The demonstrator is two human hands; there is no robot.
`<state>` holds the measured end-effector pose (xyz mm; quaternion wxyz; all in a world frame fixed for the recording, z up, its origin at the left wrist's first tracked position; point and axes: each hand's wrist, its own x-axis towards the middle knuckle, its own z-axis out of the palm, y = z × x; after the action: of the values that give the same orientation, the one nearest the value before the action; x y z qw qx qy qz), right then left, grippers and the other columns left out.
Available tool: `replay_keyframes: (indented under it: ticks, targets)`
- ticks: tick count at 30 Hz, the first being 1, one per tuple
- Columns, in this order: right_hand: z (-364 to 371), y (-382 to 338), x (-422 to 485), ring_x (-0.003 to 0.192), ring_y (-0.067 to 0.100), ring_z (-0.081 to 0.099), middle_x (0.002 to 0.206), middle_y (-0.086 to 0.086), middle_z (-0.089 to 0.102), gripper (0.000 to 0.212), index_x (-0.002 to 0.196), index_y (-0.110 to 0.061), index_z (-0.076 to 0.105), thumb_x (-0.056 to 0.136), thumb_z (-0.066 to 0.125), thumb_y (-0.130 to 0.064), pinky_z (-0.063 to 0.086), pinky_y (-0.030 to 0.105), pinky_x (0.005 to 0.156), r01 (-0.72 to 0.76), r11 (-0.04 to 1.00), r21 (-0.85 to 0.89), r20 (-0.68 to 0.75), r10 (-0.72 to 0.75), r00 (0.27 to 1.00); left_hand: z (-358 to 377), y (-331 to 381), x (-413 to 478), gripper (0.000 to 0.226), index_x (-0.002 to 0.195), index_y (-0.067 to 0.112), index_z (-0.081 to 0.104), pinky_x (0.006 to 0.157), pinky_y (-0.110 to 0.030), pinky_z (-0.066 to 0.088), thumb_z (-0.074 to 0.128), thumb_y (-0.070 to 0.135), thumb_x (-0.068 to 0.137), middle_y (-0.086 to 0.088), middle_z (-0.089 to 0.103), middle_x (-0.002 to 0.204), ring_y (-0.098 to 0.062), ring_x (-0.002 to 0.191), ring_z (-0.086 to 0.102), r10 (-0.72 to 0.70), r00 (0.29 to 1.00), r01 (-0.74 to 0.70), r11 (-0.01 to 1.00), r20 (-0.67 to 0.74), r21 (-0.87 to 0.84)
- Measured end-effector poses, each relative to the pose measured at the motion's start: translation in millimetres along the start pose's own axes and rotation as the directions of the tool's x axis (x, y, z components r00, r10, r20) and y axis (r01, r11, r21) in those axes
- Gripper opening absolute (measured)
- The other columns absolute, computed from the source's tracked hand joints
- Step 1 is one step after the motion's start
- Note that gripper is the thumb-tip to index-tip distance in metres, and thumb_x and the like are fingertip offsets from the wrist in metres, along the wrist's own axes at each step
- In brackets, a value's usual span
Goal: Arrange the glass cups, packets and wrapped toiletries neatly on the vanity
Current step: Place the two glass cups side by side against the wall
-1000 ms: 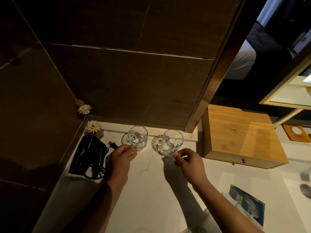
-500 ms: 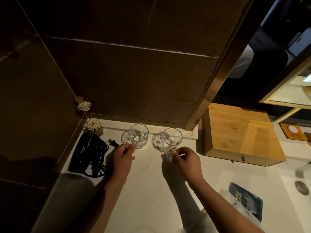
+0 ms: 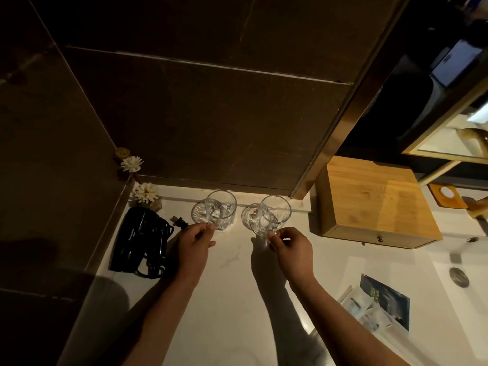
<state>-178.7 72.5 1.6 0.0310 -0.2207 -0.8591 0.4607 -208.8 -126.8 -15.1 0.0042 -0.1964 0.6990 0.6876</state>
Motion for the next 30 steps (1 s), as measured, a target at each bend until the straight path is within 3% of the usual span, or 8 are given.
replay_keyframes:
  ticks: [6,9,19,30]
  targets:
    - [9.6,-1.9,-1.1,0.075,0.017,0.067,0.082,0.004,0.071,0.016,0.081,-0.017,0.068,0.090,0.066,-0.029,0.056,0.034,0.072,-0.013,1.000,0.017,-0.020,0.013,1.000,-2.4,1.1,-0.1,0.014,0.106,0.007,0.070,0.064,-0.014,0.057,0.063,0.011,0.094,-0.003,0.069,0.098,-0.019,0.094,0.067,-0.002,0.999,0.004,0.999,0.036,-0.038]
    - [11.8,-3.3,-3.6,0.076,0.017,0.066,0.083,0.005,0.071,0.016,0.081,-0.016,0.068,0.091,0.066,-0.028,0.053,0.029,0.070,-0.003,1.000,0.008,-0.024,0.003,1.000,-3.3,1.4,-0.7,0.010,0.101,0.011,0.070,0.064,-0.015,0.058,0.063,0.010,0.094,0.000,0.069,0.095,-0.017,0.092,0.067,0.001,0.999,0.002,0.998,0.044,-0.056]
    - [8.3,-3.5,-3.0,0.078,0.019,0.066,0.086,0.005,0.070,0.013,0.082,-0.018,0.065,0.092,0.064,-0.027,0.053,0.029,0.071,0.011,1.000,-0.017,0.013,-0.011,1.000,-1.6,-1.5,0.4,0.019,0.110,0.003,0.069,0.067,-0.016,0.059,0.063,0.011,0.094,0.002,0.069,0.095,-0.016,0.091,0.068,-0.008,0.999,0.009,0.999,0.031,-0.052]
    - [4.3,-3.9,1.0,0.080,0.019,0.066,0.087,0.002,0.070,0.020,0.086,-0.017,0.065,0.091,0.063,-0.036,0.059,0.044,0.077,-0.002,1.000,0.022,0.084,0.001,0.996,-2.1,-2.7,1.9,0.023,0.114,0.002,0.069,0.071,-0.021,0.060,0.065,0.012,0.093,-0.006,0.071,0.100,-0.021,0.095,0.069,-0.009,1.000,0.010,1.000,0.021,-0.021]
